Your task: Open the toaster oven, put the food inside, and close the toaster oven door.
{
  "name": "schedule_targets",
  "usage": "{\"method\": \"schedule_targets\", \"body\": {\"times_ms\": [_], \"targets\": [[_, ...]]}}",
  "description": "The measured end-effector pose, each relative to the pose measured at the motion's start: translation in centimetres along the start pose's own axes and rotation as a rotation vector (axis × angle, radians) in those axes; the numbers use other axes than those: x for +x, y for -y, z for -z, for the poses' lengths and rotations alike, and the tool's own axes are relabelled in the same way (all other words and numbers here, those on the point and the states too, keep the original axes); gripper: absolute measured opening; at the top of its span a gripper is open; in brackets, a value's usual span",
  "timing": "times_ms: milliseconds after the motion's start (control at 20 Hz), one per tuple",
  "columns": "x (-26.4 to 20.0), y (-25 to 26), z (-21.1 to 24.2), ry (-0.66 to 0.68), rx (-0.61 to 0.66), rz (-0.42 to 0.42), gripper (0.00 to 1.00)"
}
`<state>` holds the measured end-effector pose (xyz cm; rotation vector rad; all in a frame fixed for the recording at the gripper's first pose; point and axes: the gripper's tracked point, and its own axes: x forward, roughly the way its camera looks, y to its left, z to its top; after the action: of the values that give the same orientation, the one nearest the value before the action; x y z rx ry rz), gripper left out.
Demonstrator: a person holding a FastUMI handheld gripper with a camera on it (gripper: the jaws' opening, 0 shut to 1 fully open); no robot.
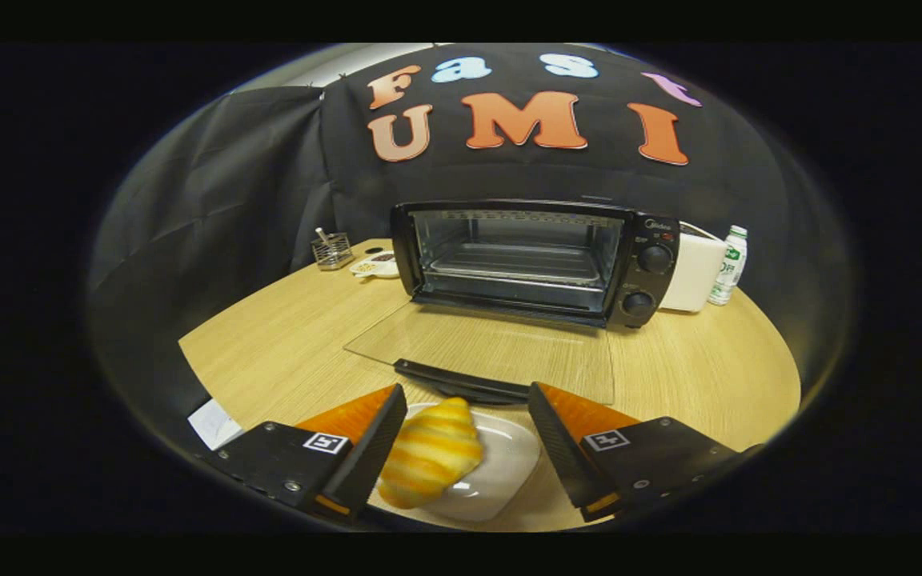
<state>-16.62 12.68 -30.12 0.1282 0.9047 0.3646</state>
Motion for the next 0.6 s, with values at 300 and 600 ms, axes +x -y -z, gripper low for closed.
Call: {"method": "schedule_targets", "body": {"times_ms": [300, 600], "targets": [[-1.6, -2.1, 4.0, -0.098, 0.036, -0.027, 0.98], [-1.9, -2.8, 6.5, -0.157, 0.043, 0.0, 0.98]]}}
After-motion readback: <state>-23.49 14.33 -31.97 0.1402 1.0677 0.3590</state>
